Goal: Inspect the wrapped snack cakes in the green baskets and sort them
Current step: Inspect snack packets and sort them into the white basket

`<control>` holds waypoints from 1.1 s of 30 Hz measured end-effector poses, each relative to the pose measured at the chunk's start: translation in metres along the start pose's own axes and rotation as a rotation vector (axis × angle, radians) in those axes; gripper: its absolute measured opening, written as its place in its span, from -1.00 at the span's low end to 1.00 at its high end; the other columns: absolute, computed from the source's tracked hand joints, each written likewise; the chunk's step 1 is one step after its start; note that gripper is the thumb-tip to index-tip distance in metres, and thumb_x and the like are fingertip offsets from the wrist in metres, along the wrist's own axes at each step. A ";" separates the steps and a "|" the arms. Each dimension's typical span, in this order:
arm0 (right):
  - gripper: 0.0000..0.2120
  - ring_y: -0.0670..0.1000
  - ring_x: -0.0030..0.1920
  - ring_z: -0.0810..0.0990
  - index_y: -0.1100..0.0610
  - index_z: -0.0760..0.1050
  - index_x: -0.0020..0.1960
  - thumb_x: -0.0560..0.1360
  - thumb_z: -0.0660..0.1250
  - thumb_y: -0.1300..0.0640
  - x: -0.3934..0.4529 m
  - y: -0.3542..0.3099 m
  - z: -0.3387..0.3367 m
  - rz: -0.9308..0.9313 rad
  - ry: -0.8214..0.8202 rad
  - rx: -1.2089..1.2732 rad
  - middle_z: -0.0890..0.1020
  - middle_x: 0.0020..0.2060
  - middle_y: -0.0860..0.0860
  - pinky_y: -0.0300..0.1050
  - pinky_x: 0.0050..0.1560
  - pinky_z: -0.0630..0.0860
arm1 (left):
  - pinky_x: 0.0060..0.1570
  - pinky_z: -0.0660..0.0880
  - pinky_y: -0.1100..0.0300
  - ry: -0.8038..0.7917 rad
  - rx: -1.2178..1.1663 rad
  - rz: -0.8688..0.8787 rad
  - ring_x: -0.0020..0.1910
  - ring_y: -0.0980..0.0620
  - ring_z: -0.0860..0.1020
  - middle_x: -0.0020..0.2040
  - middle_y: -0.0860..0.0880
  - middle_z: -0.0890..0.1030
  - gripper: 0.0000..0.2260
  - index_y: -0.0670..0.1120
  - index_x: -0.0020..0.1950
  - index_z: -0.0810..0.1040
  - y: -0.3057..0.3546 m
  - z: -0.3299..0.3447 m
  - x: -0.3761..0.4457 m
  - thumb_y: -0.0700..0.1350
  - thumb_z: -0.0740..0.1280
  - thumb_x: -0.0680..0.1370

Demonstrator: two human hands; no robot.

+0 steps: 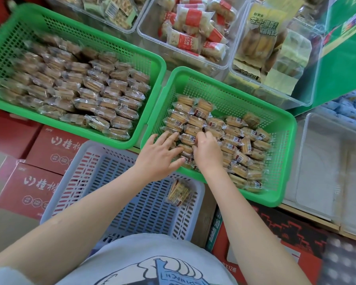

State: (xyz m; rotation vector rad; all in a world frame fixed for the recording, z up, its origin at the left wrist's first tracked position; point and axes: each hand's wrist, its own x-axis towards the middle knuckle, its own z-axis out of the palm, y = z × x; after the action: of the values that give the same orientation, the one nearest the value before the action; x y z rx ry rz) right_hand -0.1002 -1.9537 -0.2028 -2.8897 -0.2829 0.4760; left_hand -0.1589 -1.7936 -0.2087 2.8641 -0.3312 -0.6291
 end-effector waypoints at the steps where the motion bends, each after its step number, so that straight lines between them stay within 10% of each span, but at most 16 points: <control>1: -0.87 0.13 0.08 0.47 0.21 0.44 0.12 0.58 0.28 0.30 0.000 0.000 0.000 0.012 -0.005 0.014 0.49 0.06 0.12 -0.03 -0.12 0.44 | 0.55 -0.04 -0.14 -0.003 0.002 0.000 0.64 -0.07 -0.05 0.67 -0.04 -0.04 -0.39 0.18 0.58 0.28 0.000 0.000 0.000 0.35 -0.19 0.63; 14: -0.93 0.09 -0.12 0.45 0.16 0.34 0.02 0.65 0.11 0.26 -0.005 0.004 -0.031 0.026 -0.172 0.199 0.48 -0.01 0.11 0.03 -0.16 0.39 | 0.55 -0.08 -0.11 -0.029 -0.001 -0.002 0.64 -0.06 -0.06 0.67 -0.03 -0.06 -0.44 0.18 0.59 0.23 0.002 -0.004 -0.001 0.32 -0.14 0.65; 21: -0.92 -0.10 -0.20 0.42 0.15 0.37 -0.01 0.66 0.15 0.22 -0.042 0.011 -0.070 -0.021 -0.002 0.571 0.44 -0.12 0.00 -0.22 -0.21 0.34 | 0.56 -0.04 -0.11 -0.035 -0.093 -0.024 0.64 -0.03 0.01 0.66 -0.01 0.06 -0.53 0.12 0.55 0.33 0.003 -0.009 -0.002 0.22 0.00 0.69; 26: -0.91 -0.02 -0.09 0.65 0.17 0.39 0.03 0.69 0.14 0.21 -0.076 0.009 -0.096 0.134 0.044 1.023 0.63 -0.10 0.05 0.01 -0.07 0.62 | 0.12 0.49 0.27 0.110 -1.255 -0.319 0.19 0.07 0.57 0.24 0.00 0.63 -0.71 -0.07 0.32 0.57 0.031 -0.050 -0.027 -0.04 0.14 0.71; 28: -0.90 0.03 -0.02 0.69 0.16 0.40 0.01 0.68 0.15 0.24 -0.086 0.006 -0.099 0.165 0.013 1.159 0.69 -0.10 0.04 0.03 0.01 0.64 | 0.13 0.60 0.03 0.046 -1.788 -0.422 0.17 -0.08 0.63 0.14 -0.10 0.69 -0.59 -0.07 0.25 0.59 0.041 -0.069 -0.039 0.16 0.09 0.70; 33: -0.89 0.07 -0.12 0.70 0.16 0.37 -0.03 0.67 0.15 0.26 -0.105 -0.006 -0.098 0.244 0.039 1.198 0.66 -0.07 0.18 0.10 -0.04 0.64 | -0.16 0.67 0.00 0.046 -1.971 -0.220 -0.01 -0.12 0.69 0.11 -0.18 0.68 -0.57 -0.03 0.23 0.61 0.051 -0.088 -0.069 0.18 0.32 0.46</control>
State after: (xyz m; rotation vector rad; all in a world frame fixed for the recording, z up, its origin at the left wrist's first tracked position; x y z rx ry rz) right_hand -0.1666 -1.9866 -0.0795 -1.7472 0.2905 0.4124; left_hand -0.1912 -1.8128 -0.0920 0.9813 0.4377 -0.4208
